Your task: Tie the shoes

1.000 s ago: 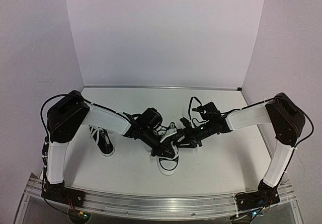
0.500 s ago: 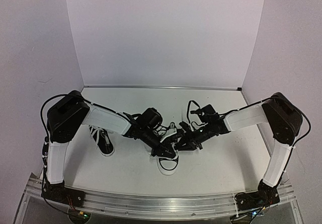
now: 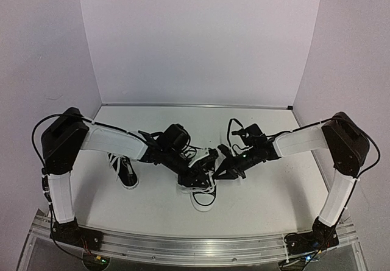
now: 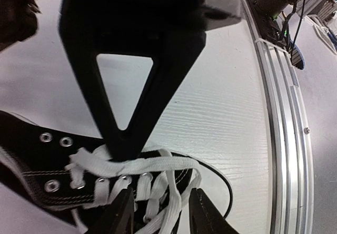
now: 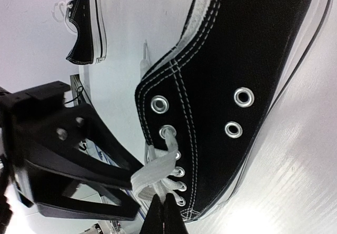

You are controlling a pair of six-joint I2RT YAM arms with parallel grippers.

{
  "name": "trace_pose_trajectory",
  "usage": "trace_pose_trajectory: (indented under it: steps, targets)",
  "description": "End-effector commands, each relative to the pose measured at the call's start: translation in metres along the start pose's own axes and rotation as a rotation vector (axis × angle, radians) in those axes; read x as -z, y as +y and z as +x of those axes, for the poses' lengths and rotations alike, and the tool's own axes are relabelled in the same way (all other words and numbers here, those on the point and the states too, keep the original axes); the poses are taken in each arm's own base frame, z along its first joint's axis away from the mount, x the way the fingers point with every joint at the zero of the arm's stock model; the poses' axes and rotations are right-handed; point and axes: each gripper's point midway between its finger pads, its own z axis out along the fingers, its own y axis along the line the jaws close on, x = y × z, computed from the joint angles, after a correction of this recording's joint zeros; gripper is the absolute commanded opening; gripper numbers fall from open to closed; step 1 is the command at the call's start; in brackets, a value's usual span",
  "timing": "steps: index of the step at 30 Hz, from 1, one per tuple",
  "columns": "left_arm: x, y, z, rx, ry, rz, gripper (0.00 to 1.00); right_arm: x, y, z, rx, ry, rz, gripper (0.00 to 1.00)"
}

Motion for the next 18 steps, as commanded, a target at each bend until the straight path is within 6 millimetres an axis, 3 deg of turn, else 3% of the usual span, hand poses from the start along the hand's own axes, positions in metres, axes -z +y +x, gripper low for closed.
trace_pose_trajectory:
  steps: [1, 4, 7, 12, 18]
  targets:
    - [0.06, 0.025, -0.022, 0.024, -0.05, -0.17, 0.45, 0.012, 0.016, -0.011, 0.044, -0.061, 0.017, 0.0]
    - [0.082, 0.043, -0.002, 0.058, -0.008, -0.221, 0.48, 0.013, 0.015, -0.012, 0.039, -0.069, 0.03, 0.0]
    - [0.09, 0.047, 0.024, 0.038, 0.053, -0.223, 0.47, 0.016, 0.016, -0.012, 0.039, -0.075, 0.038, 0.0]
    - [0.083, 0.045, 0.06, -0.048, 0.187, -0.188, 0.46, 0.015, 0.015, -0.012, 0.033, -0.069, 0.047, 0.0]
    - [0.062, 0.047, 0.065, -0.083, 0.213, -0.13, 0.46, 0.014, 0.014, -0.014, 0.031, -0.066, 0.051, 0.0]
